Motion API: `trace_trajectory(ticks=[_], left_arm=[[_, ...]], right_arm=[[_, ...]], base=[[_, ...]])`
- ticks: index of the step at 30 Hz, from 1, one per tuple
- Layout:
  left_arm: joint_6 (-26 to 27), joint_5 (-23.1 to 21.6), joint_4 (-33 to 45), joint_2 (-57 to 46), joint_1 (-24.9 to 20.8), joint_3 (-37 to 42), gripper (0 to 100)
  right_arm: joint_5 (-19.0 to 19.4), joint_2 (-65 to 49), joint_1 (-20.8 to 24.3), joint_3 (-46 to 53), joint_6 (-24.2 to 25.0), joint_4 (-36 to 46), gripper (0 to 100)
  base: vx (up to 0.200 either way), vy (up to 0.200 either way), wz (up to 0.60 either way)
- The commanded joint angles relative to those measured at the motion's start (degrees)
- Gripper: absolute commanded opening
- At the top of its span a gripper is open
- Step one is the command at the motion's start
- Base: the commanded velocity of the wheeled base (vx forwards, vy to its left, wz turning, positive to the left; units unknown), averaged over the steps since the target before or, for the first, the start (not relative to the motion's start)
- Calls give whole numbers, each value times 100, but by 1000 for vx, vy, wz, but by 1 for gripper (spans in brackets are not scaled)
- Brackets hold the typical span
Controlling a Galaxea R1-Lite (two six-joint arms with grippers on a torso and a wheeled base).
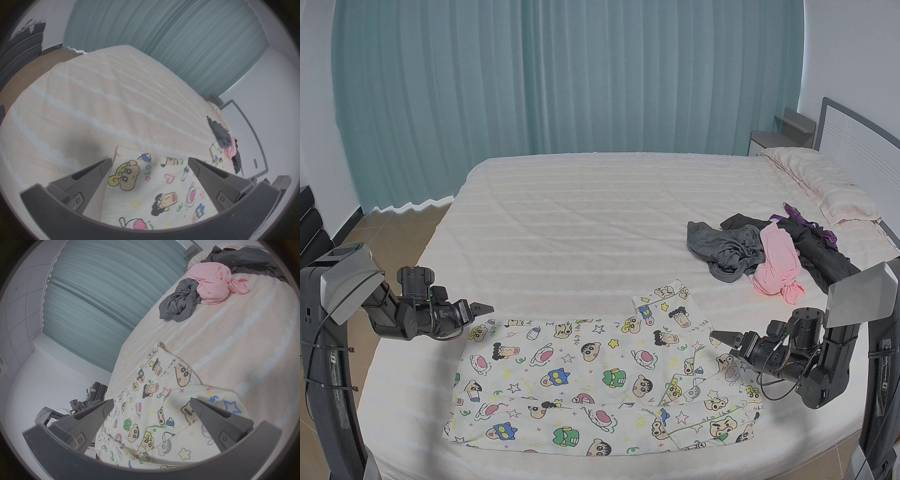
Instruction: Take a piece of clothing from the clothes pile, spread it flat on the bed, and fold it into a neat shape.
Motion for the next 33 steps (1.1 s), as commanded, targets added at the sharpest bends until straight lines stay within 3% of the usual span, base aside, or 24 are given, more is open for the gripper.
trace_trajectory(ticks=[1,23,24,33], left_arm=[[52,-10,19,227,18,-46,100],[43,-10,55,500,-26,-353,100],[43,-10,55,508,-35,-362,0],[8,52,37,544,-26,-459,0]], right_arm=[[-17,53,145,46,-8,-58,100],[-26,97,145,11,-17,-58,100],[-26,97,145,11,-17,-58,100],[-26,106,136,-7,-17,-58,100]], base=[[0,0,0],[0,0,0],[0,0,0],[0,0,0]])
